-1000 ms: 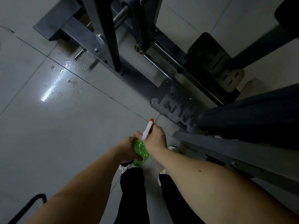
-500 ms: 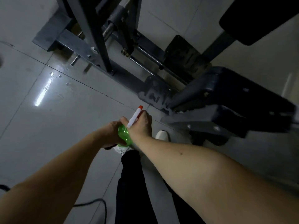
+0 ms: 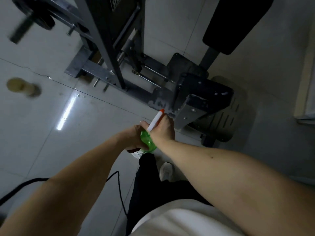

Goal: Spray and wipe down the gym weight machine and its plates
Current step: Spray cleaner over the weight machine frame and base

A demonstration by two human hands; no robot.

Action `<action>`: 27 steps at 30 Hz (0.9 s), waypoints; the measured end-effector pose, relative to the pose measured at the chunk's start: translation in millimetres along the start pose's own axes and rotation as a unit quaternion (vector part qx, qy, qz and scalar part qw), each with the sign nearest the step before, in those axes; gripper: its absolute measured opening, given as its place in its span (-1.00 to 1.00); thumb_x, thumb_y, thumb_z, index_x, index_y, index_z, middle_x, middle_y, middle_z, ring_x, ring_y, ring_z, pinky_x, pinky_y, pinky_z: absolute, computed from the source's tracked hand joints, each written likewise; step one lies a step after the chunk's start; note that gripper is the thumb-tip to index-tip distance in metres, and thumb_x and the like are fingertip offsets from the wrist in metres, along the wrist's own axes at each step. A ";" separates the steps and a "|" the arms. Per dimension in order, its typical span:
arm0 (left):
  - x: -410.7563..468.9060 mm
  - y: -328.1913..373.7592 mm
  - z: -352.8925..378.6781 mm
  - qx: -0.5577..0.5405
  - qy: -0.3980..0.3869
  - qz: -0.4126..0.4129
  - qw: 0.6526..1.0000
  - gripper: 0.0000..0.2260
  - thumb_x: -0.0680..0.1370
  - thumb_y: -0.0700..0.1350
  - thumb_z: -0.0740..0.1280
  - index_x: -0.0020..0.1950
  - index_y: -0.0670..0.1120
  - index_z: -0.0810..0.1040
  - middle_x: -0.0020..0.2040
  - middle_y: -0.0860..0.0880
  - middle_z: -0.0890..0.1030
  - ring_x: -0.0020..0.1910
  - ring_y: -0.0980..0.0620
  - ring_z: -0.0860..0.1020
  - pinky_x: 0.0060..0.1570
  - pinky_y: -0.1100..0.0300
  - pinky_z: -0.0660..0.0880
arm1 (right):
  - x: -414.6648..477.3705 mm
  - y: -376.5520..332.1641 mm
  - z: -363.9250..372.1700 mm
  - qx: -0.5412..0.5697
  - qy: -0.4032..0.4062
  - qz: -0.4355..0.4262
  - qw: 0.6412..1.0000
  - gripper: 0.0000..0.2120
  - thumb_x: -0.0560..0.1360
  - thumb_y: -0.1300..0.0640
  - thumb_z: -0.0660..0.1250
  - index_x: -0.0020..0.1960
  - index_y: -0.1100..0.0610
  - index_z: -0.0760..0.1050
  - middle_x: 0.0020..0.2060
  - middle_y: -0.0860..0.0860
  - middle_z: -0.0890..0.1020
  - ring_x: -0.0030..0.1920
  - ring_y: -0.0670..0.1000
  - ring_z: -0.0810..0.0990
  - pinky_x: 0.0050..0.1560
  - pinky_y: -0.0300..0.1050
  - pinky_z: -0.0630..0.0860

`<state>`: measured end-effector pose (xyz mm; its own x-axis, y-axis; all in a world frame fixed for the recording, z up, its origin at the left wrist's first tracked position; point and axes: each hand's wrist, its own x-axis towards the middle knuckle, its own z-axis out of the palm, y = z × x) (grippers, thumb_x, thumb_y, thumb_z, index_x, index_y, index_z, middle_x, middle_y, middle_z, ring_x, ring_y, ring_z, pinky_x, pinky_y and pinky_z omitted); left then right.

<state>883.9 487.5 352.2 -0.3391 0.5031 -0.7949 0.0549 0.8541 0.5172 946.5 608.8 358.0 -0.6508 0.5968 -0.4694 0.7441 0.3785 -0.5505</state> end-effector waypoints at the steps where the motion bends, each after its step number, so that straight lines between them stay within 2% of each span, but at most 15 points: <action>1: -8.9 2.4 2.5 -0.002 0.006 -0.005 1.000 -0.27 0.39 -0.11 0.63 0.48 -0.03 0.38 0.14 0.08 0.47 0.16 0.03 0.46 0.12 0.25 0.32 | -5.9 -0.5 -5.8 0.002 -0.003 -0.011 1.000 -0.32 0.34 -0.29 0.56 0.18 0.16 0.42 0.12 0.10 0.54 0.18 0.11 0.50 0.07 -0.06 0.47; 5: -37.6 3.9 15.9 -0.011 0.042 -0.020 0.999 -0.31 0.36 -0.13 0.64 0.42 0.03 0.43 0.14 0.08 0.51 0.18 -0.01 0.49 0.14 0.23 0.35 | -29.0 -0.7 -18.9 -0.002 -0.015 -0.058 0.998 -0.31 0.37 -0.31 0.51 0.20 0.18 0.41 0.13 0.11 0.53 0.21 0.12 0.47 0.15 -0.04 0.47; 8: -42.6 0.8 29.4 -0.014 0.057 -0.013 0.998 -0.34 0.33 -0.11 0.65 0.34 0.12 0.44 0.12 0.08 0.54 0.18 -0.03 0.53 0.19 0.18 0.41 | -39.7 5.4 -20.2 -0.021 -0.004 -0.075 0.997 -0.34 0.38 -0.32 0.49 0.17 0.17 0.43 0.11 0.11 0.55 0.21 0.12 0.48 0.08 -0.08 0.44; 10: -40.3 0.6 36.8 -0.014 0.059 -0.006 0.998 -0.35 0.35 -0.11 0.65 0.33 0.09 0.42 0.10 0.07 0.52 0.16 -0.02 0.51 0.17 0.19 0.40 | -41.8 9.3 -20.7 -0.032 0.008 -0.076 0.997 -0.33 0.35 -0.33 0.51 0.16 0.16 0.44 0.09 0.10 0.57 0.19 0.11 0.49 0.03 -0.10 0.44; 14: -26.0 -3.8 37.3 -0.032 0.043 0.026 0.998 -0.33 0.35 -0.15 0.65 0.33 0.03 0.38 0.13 0.05 0.47 0.19 -0.03 0.48 0.19 0.19 0.39 | -43.3 8.0 -11.5 -0.038 0.039 -0.038 0.998 -0.30 0.31 -0.34 0.54 0.18 0.12 0.45 0.10 0.07 0.57 0.14 0.08 0.54 0.05 -0.02 0.57; 16: -21.5 -2.0 29.9 -0.021 0.020 0.053 0.998 -0.33 0.36 -0.15 0.64 0.33 0.06 0.35 0.13 0.06 0.45 0.18 0.00 0.46 0.16 0.22 0.36 | -45.8 7.8 -9.3 -0.021 0.056 -0.016 0.998 -0.33 0.31 -0.32 0.55 0.18 0.10 0.44 0.09 0.05 0.55 0.11 0.07 0.55 0.01 -0.08 0.54; 18: -21.0 -0.3 26.1 -0.003 -0.005 0.069 0.998 -0.30 0.38 -0.13 0.63 0.42 0.06 0.37 0.13 0.08 0.46 0.15 0.03 0.45 0.13 0.24 0.34 | -48.3 11.5 -13.5 -0.010 0.077 -0.016 0.997 -0.33 0.32 -0.28 0.57 0.20 0.11 0.44 0.10 0.05 0.55 0.14 0.06 0.53 0.00 -0.12 0.47; 24: -29.9 22.6 32.6 0.001 -0.028 0.096 0.995 -0.29 0.37 -0.12 0.63 0.44 0.01 0.39 0.11 0.10 0.46 0.17 0.03 0.45 0.15 0.23 0.34 | -61.9 11.8 -41.8 -0.017 0.099 0.025 0.995 -0.28 0.34 -0.28 0.56 0.29 0.13 0.45 0.19 0.09 0.57 0.21 0.12 0.55 0.18 0.03 0.55; 27: -31.0 29.9 43.3 -0.001 -0.033 0.093 0.995 -0.30 0.37 -0.14 0.63 0.44 -0.01 0.40 0.13 0.09 0.48 0.19 0.02 0.46 0.21 0.21 0.36 | -67.6 18.5 -50.1 -0.017 0.098 0.030 0.995 -0.32 0.37 -0.27 0.56 0.27 0.13 0.44 0.16 0.08 0.55 0.18 0.11 0.55 0.10 -0.06 0.51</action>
<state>936.7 503.2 378.5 -0.2615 0.6593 -0.7049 0.1087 0.7458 0.6573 1011.8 610.9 414.2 -0.5663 0.7437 -0.3554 0.7873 0.3605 -0.5002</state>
